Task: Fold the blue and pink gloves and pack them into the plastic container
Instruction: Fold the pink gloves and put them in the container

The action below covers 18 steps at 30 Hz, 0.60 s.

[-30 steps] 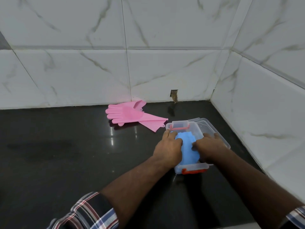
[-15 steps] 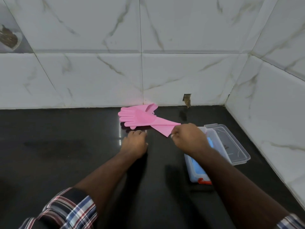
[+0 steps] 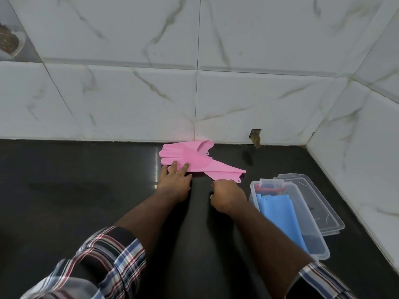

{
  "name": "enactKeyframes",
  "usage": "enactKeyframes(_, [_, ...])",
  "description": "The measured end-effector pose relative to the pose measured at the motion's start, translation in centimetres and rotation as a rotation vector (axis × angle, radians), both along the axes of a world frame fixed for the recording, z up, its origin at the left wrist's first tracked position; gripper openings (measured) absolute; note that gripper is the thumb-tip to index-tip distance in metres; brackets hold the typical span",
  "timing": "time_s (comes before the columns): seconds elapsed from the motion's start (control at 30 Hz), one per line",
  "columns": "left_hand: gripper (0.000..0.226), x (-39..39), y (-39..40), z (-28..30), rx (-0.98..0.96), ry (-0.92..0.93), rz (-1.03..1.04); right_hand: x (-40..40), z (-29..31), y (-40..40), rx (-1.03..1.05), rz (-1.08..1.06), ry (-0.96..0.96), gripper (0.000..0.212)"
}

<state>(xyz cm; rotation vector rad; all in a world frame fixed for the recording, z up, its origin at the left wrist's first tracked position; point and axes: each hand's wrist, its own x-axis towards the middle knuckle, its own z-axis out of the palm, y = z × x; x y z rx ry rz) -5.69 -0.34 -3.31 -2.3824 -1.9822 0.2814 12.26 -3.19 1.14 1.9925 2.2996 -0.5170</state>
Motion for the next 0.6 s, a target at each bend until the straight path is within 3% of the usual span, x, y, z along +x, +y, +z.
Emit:
enactKeyframes(0.1, [0.052,0.1,0.6,0.4,0.017,-0.037,0.013,0.1,-0.6,0.2,0.002,-0.041,0.101,0.029])
enactKeyframes(0.3, [0.030,-1.1,0.1,3.7,0.322,-0.300,-0.133,0.4,-0.5,-0.1,0.191,-0.193,0.383,0.058])
enactKeyframes(0.4, [0.019,-3.0,-1.6,4.3,0.349,-0.424,-0.248,0.2,-0.6,-0.7,0.364,-0.181,0.295,0.059])
enactKeyframes(0.47, [0.015,-3.7,-3.3,4.1,0.289,-0.506,-0.208,0.0,-1.0,-1.2,0.385,-0.138,0.177,0.058])
enactKeyframes(0.6, [0.021,-4.7,-6.6,3.3,0.192,-0.646,-0.085,-0.1,-2.0,-2.4,0.384,-0.017,-0.058,0.033])
